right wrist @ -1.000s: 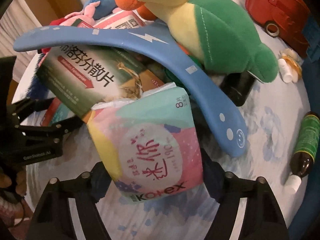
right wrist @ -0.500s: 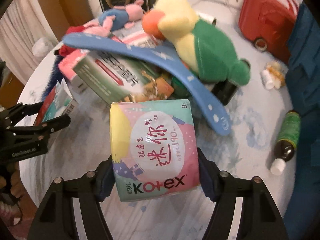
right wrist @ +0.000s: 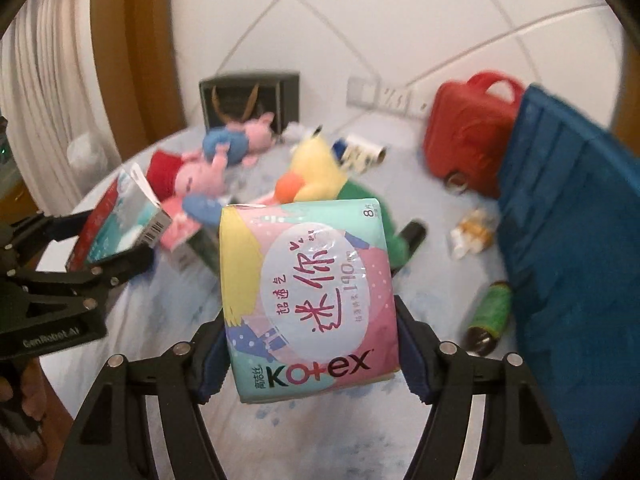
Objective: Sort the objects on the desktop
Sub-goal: 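Carry the medicine box and Kotex pack into the blue crate and release both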
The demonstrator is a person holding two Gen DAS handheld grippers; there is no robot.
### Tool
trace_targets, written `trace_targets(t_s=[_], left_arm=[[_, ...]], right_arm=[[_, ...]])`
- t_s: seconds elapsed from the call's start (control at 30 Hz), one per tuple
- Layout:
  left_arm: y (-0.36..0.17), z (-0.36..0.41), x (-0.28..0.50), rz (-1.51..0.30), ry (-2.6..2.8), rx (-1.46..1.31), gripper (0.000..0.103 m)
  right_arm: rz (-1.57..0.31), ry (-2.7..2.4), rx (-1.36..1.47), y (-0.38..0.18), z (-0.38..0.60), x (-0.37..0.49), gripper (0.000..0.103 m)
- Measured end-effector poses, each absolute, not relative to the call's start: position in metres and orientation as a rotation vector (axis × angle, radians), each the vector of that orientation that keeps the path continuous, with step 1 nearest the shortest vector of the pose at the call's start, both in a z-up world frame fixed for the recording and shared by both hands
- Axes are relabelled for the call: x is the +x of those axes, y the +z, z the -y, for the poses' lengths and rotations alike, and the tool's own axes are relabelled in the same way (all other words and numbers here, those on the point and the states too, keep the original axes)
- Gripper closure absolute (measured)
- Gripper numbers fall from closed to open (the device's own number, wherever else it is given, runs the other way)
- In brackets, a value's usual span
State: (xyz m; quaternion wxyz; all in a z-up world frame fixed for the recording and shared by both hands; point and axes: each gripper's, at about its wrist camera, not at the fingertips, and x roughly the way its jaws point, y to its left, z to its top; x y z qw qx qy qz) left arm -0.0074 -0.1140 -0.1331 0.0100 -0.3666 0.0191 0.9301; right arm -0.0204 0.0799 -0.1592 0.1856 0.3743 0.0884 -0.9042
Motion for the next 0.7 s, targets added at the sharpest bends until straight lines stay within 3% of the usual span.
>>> trace_targets(t_s=[0.7], left_arm=[[-0.008, -0.085, -0.028, -0.171, 2.657, -0.679, 0.025]], right_arm=[[-0.117, -3.134, 0.631, -0.007, -0.254, 0.045, 0.032]])
